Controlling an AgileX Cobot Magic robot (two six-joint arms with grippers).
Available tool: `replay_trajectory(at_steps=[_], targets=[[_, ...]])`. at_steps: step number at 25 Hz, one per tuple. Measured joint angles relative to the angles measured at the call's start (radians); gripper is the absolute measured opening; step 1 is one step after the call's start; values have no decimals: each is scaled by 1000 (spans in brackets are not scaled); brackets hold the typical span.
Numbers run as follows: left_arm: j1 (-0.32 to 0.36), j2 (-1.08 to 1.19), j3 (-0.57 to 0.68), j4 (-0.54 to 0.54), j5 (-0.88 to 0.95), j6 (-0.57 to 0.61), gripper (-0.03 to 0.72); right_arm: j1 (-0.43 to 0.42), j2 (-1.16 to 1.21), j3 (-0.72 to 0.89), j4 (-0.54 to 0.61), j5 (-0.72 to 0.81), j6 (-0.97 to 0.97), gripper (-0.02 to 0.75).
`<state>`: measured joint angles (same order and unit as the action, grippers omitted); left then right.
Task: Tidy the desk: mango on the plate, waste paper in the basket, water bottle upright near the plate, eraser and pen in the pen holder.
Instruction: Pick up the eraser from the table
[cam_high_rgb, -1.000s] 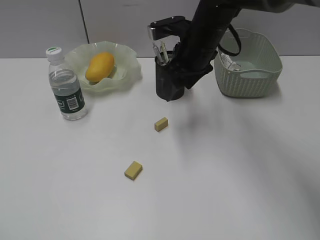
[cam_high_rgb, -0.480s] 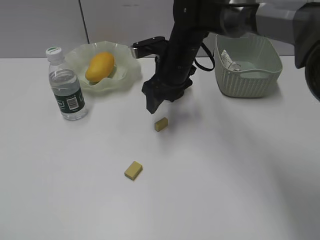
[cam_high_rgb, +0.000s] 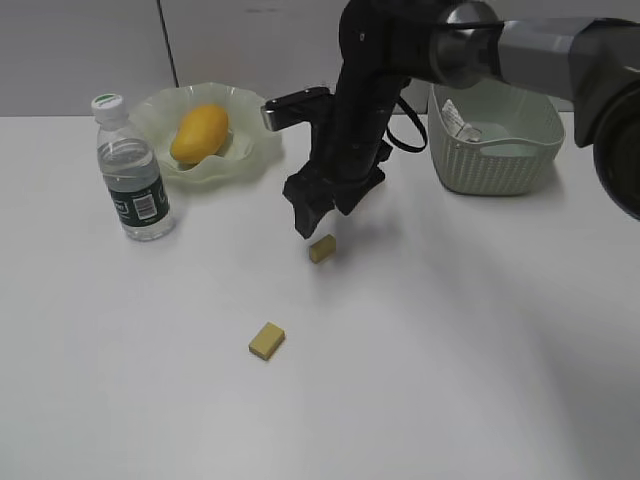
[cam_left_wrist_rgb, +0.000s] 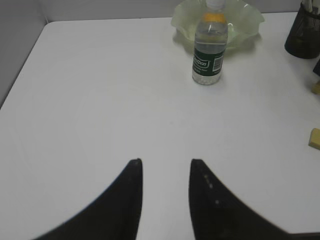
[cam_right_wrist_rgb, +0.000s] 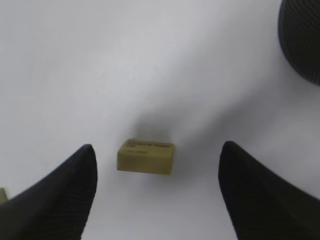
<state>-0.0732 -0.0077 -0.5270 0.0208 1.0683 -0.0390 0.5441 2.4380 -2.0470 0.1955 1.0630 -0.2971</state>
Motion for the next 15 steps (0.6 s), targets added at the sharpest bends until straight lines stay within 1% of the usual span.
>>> replay_trajectory(at_steps=[15], targets=[[0,0,0,0,0,0,246,10,56,0,-3,10,29,594]])
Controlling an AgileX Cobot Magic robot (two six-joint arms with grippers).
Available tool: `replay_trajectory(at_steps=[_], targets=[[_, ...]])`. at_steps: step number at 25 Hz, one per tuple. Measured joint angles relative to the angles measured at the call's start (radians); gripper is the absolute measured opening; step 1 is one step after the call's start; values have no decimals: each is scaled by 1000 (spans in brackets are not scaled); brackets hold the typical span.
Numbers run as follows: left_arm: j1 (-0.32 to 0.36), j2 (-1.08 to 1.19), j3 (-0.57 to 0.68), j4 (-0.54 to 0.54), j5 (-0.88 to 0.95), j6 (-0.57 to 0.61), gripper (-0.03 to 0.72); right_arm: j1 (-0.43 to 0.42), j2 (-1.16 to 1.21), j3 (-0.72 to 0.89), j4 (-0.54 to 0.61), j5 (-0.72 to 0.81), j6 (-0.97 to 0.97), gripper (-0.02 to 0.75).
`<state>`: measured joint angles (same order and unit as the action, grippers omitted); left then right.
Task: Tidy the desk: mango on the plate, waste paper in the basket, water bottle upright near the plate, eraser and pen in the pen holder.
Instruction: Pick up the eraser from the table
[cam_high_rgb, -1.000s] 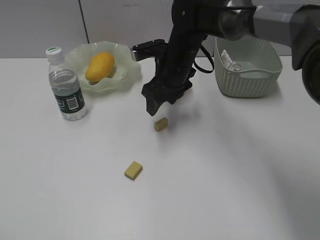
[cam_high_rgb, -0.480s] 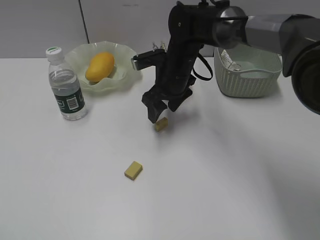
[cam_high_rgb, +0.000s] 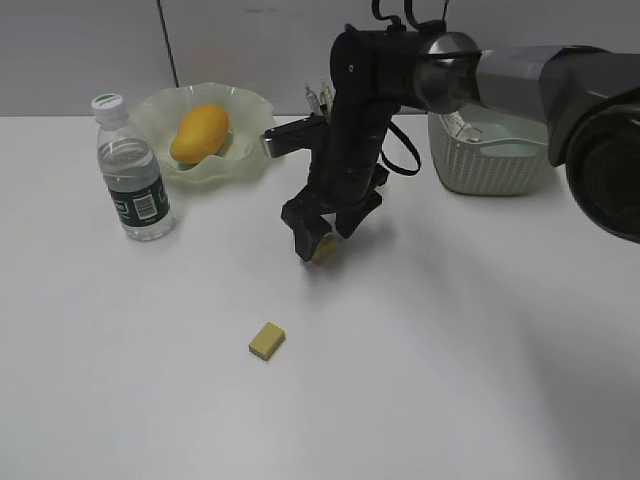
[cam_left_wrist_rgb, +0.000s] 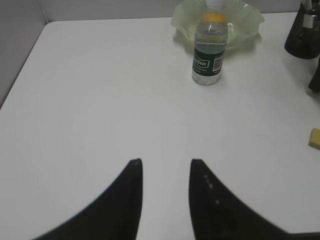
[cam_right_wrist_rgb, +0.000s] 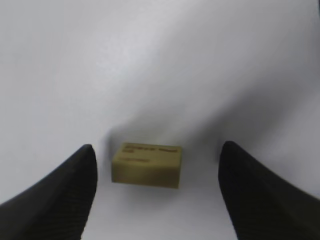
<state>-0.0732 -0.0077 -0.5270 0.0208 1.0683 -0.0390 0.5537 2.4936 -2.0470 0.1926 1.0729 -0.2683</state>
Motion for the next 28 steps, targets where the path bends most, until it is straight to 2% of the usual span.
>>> replay_trajectory(at_steps=[13,16,18,20,25,28], targets=[[0,0,0,0,0,0,246,2,13,-3,-2,-3,5,587],[0,0,0,0,0,0,246,3,14,-3,-6,-4,15,531],[0,0,0,0,0,0,246,3,14,-3,-17,-4,33,449],[0,0,0,0,0,0,246,4,14,-3,-34,0,43,329],[0,0,0,0,0,0,246,5,13,-6,-68,22,52,314],[0,0,0,0,0,0,246,5,13,-29,-86,90,63,314]])
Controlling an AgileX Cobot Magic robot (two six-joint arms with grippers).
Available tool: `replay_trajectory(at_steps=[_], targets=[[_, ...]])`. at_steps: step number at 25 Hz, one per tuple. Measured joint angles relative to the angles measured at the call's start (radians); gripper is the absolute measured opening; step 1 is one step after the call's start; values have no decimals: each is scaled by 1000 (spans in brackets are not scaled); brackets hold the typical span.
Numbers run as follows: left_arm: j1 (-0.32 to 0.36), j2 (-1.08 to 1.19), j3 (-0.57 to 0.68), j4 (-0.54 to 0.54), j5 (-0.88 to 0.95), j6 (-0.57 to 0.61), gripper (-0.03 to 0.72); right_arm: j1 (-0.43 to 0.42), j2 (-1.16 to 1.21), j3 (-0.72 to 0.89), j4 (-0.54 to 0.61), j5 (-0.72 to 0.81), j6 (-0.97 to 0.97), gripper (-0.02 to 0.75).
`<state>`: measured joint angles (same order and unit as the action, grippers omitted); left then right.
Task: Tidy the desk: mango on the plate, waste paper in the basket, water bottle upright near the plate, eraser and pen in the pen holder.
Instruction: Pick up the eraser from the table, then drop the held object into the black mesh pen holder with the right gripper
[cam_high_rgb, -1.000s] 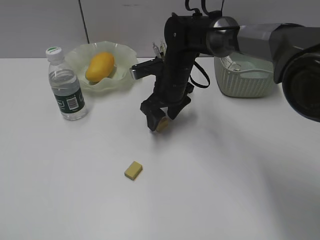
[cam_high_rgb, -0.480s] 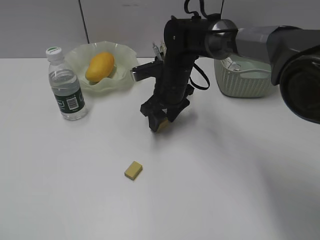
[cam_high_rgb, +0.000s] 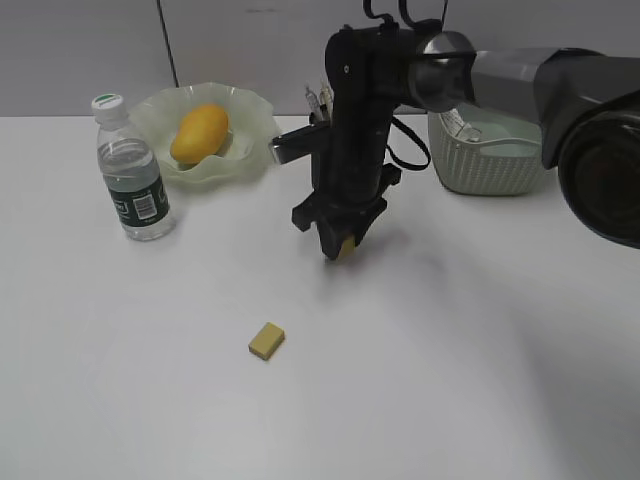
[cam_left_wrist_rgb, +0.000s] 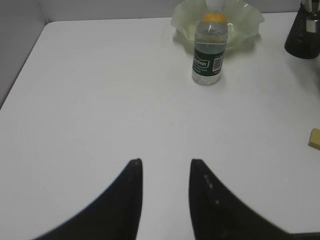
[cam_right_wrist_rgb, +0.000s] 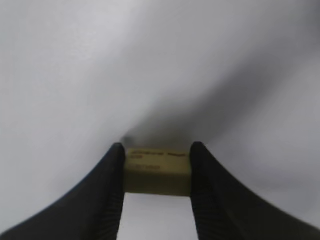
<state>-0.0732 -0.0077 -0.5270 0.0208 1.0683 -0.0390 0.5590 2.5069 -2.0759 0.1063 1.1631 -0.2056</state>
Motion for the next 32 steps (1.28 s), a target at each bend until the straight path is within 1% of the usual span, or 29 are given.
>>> replay_trajectory(at_steps=[3,7,10,14,20,26,28,32], targets=[[0,0,0,0,0,0,246,-1,0,-69,2,41,32,314],[0,0,0,0,0,0,246,-1,-7,-158,72,43,82,314],[0,0,0,0,0,0,246,-1,-31,-189,133,44,93,314],[0,0,0,0,0,0,246,0,-81,-203,147,46,96,314],[0,0,0,0,0,0,246,-1,-114,-308,59,48,143,314],[0,0,0,0,0,0,246,-13,-114,-350,-88,42,206,314],[0,0,0,0,0,0,246,-27,-114,-350,-106,29,218,314],[0,0,0,0,0,0,246,-62,-108,-351,-106,-29,248,314]])
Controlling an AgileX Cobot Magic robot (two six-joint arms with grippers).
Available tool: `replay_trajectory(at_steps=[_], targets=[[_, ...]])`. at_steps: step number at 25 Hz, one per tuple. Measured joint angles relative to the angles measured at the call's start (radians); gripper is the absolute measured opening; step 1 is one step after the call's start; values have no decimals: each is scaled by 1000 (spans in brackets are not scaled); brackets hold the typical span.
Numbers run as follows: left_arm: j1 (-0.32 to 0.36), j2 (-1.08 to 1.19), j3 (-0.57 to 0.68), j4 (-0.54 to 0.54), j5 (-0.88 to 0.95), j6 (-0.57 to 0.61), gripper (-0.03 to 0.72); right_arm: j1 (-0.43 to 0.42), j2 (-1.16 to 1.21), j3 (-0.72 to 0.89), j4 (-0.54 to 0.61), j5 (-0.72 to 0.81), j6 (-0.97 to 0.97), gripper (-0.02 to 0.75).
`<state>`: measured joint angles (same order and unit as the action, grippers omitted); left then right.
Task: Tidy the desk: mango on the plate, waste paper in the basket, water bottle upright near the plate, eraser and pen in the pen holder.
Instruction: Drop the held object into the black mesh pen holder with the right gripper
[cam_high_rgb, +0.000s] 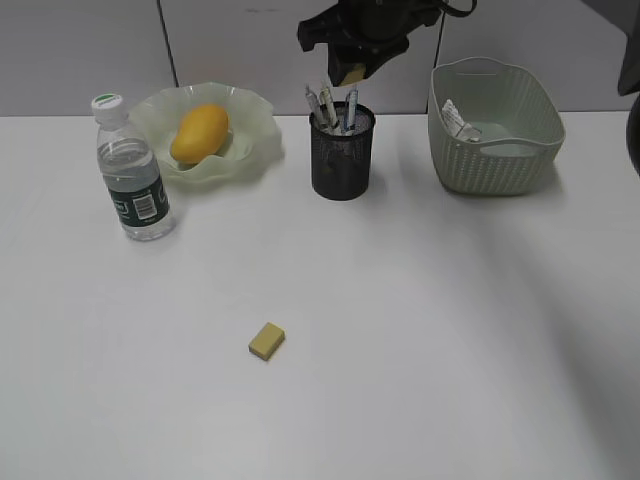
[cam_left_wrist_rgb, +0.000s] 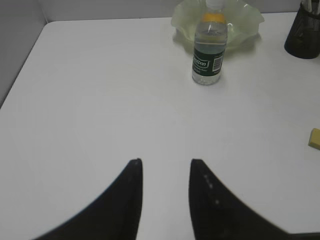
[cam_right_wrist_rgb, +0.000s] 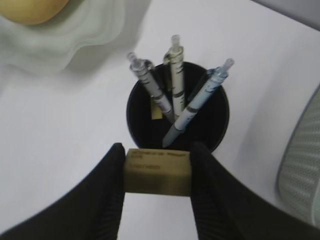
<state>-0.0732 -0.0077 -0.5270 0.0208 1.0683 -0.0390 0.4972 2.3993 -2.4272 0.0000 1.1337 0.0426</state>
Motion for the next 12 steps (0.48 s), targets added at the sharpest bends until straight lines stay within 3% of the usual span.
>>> replay_trajectory(at_steps=[12], targets=[[0,0,0,0,0,0,246,-28,65,0,16,-89,10,314]])
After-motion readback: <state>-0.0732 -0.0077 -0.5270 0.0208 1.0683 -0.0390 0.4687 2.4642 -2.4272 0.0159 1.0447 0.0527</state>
